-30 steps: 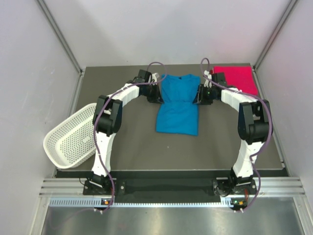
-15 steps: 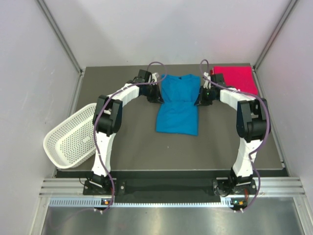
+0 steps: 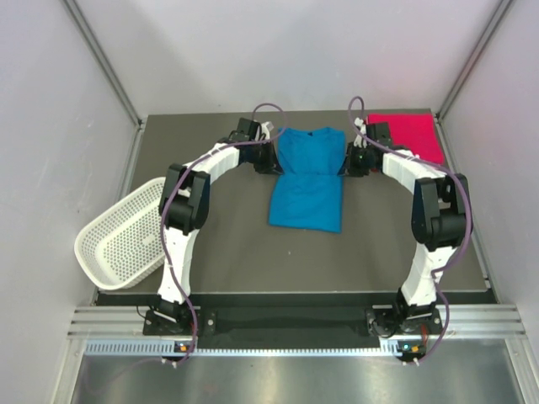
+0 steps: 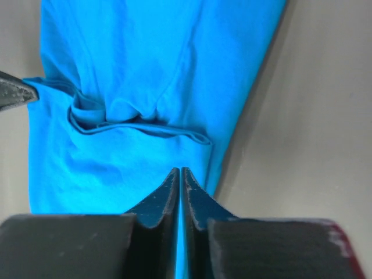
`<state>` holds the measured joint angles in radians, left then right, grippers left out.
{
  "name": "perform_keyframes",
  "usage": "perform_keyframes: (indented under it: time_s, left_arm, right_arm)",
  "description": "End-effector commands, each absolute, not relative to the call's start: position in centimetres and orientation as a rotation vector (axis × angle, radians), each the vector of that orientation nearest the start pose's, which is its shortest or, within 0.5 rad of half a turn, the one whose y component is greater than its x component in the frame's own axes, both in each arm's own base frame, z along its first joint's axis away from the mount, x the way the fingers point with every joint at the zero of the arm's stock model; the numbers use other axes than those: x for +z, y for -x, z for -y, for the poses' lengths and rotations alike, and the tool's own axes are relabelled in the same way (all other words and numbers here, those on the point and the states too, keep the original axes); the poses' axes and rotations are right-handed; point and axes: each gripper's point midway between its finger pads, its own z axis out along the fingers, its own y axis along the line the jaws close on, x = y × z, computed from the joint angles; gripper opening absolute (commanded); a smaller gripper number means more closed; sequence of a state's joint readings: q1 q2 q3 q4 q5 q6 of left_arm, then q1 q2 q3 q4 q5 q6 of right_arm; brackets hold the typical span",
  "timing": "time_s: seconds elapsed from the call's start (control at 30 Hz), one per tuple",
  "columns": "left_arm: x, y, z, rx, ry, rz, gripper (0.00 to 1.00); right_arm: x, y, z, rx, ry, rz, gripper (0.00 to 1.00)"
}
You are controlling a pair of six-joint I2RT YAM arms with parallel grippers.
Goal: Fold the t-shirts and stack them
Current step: Fold the tshirt
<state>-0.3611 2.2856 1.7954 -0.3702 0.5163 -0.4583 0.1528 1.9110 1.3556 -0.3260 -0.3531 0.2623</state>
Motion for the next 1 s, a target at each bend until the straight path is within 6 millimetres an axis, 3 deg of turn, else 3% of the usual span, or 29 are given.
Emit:
perform_keyframes:
  time_s: [0.0, 0.13, 0.17, 0.27, 0.47, 0.97]
  left_arm:
    - [10.5, -49.2, 29.8, -1.012, -0.163, -2.396, 0.00]
    - [10.0, -49.3, 29.8, -1.004, -0.162, -2.403, 0.00]
    - [9.7, -49.3, 29.8, -1.005, -0.161, -2.410, 0.00]
    - [9.2, -49.4, 29.8, -1.008, -0.153, -2.414, 0.00]
    - [8.5, -49.5, 30.0, -1.018, -0.150, -2.423, 0.00]
    - [8.1, -49.5, 30.1, -1.021, -0.152, -2.428, 0.00]
  right_arm:
    - [9.0, -45.6, -13.5, 0.584, 0.010, -2.435, 0.00]
    - [8.7, -45.6, -13.5, 0.589, 0.010, -2.436, 0.01]
    - [8.7, -45.4, -13.7, 0.595, 0.017, -2.437, 0.10]
    - [8.8, -45.6, -13.5, 0.578, 0.018, -2.425, 0.21]
    - [7.7, -45.8, -13.4, 0.567, 0.037, -2.454, 0.33]
    - [6.8, -46.2, -13.7, 0.578, 0.043, -2.463, 0.34]
